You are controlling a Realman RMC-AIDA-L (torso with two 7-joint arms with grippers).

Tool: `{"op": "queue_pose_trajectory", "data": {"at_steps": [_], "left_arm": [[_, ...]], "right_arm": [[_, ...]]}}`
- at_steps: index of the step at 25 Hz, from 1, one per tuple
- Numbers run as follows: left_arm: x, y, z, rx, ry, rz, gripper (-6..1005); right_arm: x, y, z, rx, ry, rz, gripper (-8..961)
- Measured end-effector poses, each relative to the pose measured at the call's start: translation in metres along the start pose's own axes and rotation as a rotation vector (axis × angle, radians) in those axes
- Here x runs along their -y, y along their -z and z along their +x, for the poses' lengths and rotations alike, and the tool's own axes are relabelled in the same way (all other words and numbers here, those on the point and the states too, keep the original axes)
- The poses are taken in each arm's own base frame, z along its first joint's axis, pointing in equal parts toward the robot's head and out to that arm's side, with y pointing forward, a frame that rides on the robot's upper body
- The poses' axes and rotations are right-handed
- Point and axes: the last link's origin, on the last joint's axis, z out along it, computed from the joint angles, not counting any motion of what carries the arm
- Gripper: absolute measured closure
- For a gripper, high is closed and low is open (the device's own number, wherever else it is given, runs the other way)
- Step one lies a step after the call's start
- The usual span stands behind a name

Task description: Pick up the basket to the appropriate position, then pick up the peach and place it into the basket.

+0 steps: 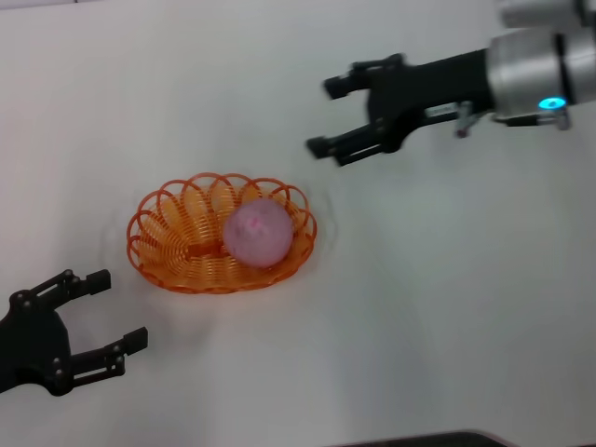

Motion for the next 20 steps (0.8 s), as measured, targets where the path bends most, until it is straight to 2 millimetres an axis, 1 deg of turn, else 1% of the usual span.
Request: {"op": "queue_pose_trajectory", "data": {"at_steps": [2,4,7,11,17,20], "left_arm": [[0.000,0.000,0.000,0.000,0.000,0.000,108],[0.000,0.000,0.000,0.000,0.000,0.001,108],[0.001,0.000,0.001,0.000,0.003,0.003,108],[0.002,0.001,0.001,-0.003,0.006,0.009,108],[0.002,0.004,0.000,-0.009,0.013,0.024,108],[0.002,0.004,-0.001,-0.005,0.015,0.022,108]], "right_arm": [[0.006,0.016,0.013,0.020,-0.028,0.050,1],[0.008,0.027,0.024,0.038,-0.041,0.086,2],[0.004,0.036,0.034,0.052,-0.046,0.082,4],[-0.017,0.039,0.047,0.060,-0.034,-0.001,7],[-0.047,0.050,0.086,0.134,-0.056,-0.033,8],[-0.057,0.054,0.105,0.169,-0.077,-0.015,8]]}}
